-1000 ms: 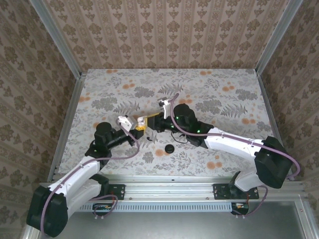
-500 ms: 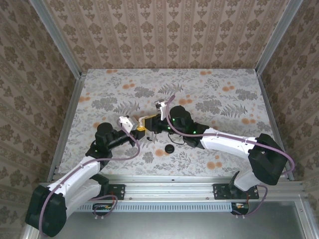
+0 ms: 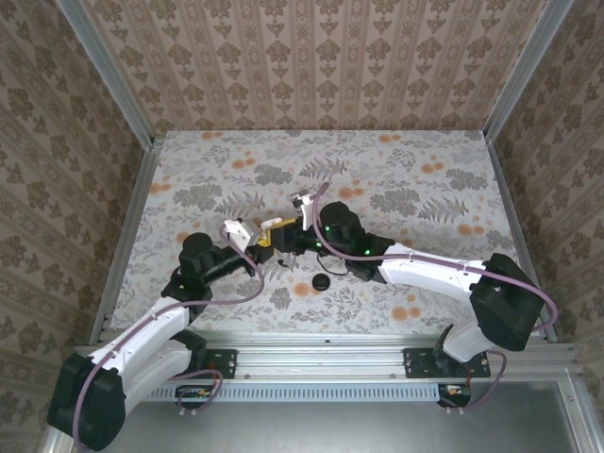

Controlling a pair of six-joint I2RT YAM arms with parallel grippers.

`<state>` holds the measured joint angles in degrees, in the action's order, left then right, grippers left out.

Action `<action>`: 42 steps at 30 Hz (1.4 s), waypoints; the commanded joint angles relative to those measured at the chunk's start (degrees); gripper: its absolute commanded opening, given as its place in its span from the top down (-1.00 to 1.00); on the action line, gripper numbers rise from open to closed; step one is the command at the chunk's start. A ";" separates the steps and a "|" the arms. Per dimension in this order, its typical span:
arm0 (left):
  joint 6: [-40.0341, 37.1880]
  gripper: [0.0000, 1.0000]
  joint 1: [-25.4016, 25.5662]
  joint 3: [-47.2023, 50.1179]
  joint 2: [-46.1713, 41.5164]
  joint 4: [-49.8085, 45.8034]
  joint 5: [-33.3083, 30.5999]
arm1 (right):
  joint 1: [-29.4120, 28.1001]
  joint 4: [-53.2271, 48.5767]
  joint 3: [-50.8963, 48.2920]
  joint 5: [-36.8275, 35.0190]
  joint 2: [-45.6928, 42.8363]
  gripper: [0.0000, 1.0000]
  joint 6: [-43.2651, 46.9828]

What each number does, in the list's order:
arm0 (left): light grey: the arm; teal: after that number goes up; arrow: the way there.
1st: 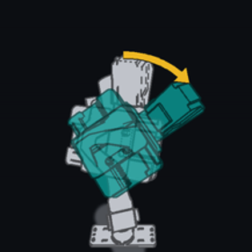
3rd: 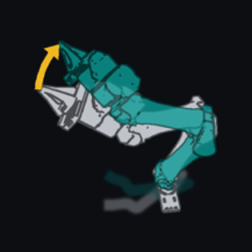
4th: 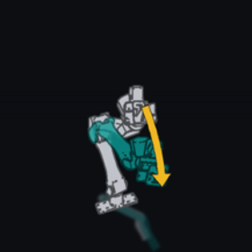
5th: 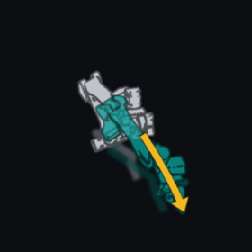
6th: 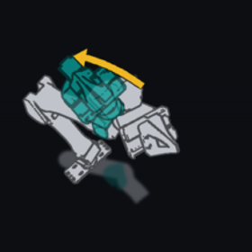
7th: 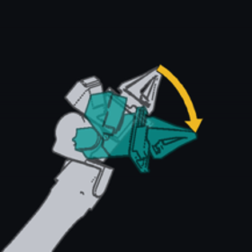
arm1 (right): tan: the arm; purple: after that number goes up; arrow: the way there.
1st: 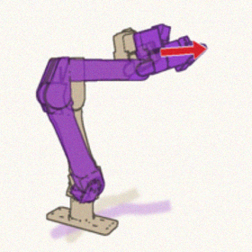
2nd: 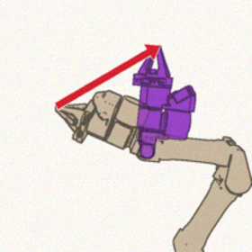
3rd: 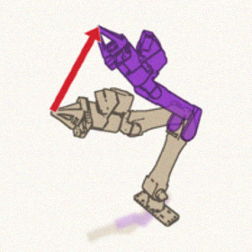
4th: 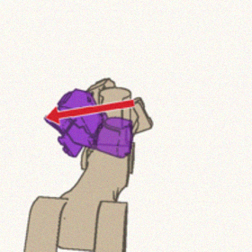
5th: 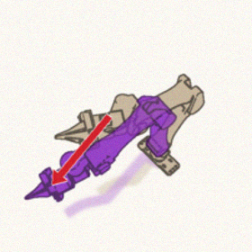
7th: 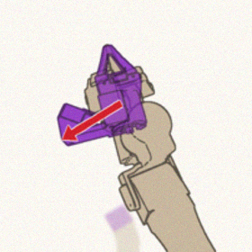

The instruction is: Insert wireless bluetooth earbuds into charging case

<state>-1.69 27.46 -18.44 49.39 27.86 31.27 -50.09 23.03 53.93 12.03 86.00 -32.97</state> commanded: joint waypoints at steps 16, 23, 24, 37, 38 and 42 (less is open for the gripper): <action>-1.53 0.82 0.55 -0.96 -0.98 1.32 0.11 | 17.06 -35.93 3.88 1.38 -8.97 -0.06 -2.33; -2.32 0.81 0.66 -1.24 0.81 0.60 0.43 | 29.15 -71.87 16.79 0.46 1.69 -0.01 15.92; -2.51 0.81 0.73 -1.31 0.92 0.29 0.46 | 30.38 -76.20 18.63 -2.32 3.42 -0.01 19.38; -2.88 0.81 0.82 -1.75 0.81 -3.09 -0.74 | 38.71 -77.96 15.37 -9.56 4.75 -0.03 73.19; -2.83 0.81 0.75 -1.73 0.92 -3.21 -0.70 | 39.36 -76.67 13.95 -9.42 3.99 -0.06 77.98; -2.29 0.81 0.75 -1.56 1.39 -3.17 -0.68 | 45.55 -73.80 10.79 -4.89 1.88 -0.12 94.05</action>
<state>-3.51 27.79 -18.44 50.50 25.26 30.61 -8.08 -53.10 66.11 3.51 90.37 42.30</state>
